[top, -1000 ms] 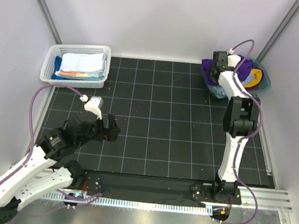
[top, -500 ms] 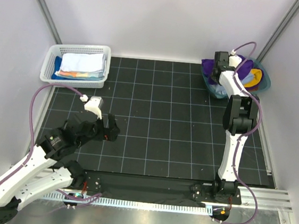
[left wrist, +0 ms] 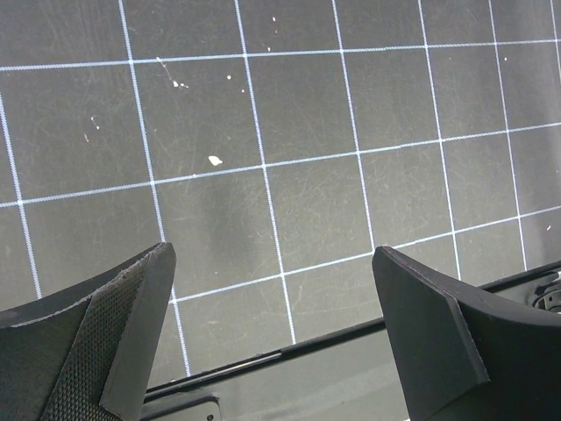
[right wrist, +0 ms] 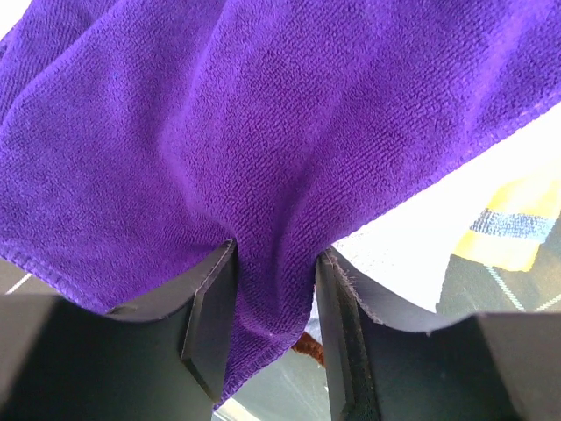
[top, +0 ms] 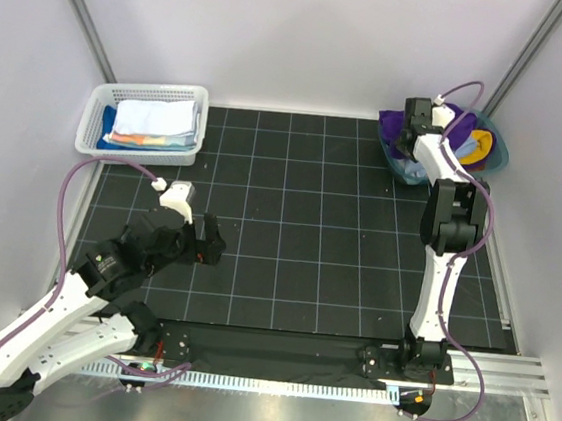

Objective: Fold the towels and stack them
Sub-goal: Grab crumpled towel

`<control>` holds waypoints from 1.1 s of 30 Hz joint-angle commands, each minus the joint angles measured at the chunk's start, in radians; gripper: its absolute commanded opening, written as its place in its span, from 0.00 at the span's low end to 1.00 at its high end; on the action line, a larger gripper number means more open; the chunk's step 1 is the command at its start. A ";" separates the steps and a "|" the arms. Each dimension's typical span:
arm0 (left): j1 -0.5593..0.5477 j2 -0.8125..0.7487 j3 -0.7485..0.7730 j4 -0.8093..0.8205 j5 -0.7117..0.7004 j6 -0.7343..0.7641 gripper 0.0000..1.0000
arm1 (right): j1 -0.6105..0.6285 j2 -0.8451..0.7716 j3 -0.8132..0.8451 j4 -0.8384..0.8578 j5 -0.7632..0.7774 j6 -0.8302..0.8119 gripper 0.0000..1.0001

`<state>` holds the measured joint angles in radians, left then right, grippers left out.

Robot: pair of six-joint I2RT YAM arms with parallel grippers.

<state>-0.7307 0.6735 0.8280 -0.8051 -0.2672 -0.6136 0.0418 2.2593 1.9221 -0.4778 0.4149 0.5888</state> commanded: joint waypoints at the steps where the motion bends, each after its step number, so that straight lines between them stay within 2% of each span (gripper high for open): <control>1: 0.002 -0.002 0.000 0.018 -0.017 0.006 1.00 | -0.003 -0.090 -0.006 0.022 -0.018 0.016 0.47; 4: 0.002 -0.005 0.000 0.018 -0.018 0.006 1.00 | -0.003 -0.093 -0.005 0.010 -0.033 0.019 0.48; 6: 0.001 -0.006 0.000 0.017 -0.020 0.005 1.00 | -0.005 -0.095 -0.005 0.004 -0.034 0.020 0.51; 8: 0.002 -0.008 0.000 0.018 -0.020 0.005 0.99 | -0.005 -0.092 -0.006 -0.002 -0.039 0.022 0.59; 11: 0.001 -0.011 0.000 0.015 -0.021 0.005 1.00 | -0.006 -0.092 -0.011 -0.012 -0.045 0.026 0.60; 15: 0.002 -0.009 0.000 0.017 -0.021 0.005 1.00 | -0.005 -0.106 -0.034 -0.005 -0.050 0.035 0.54; 23: 0.002 -0.012 -0.001 0.018 -0.021 0.005 1.00 | -0.008 -0.125 -0.060 -0.004 -0.050 0.034 0.52; 33: 0.002 -0.012 0.000 0.015 -0.021 0.003 1.00 | -0.016 -0.153 -0.089 0.011 -0.073 0.045 0.42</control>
<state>-0.7307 0.6712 0.8280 -0.8051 -0.2699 -0.6140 0.0345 2.1788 1.8381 -0.4931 0.3527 0.6159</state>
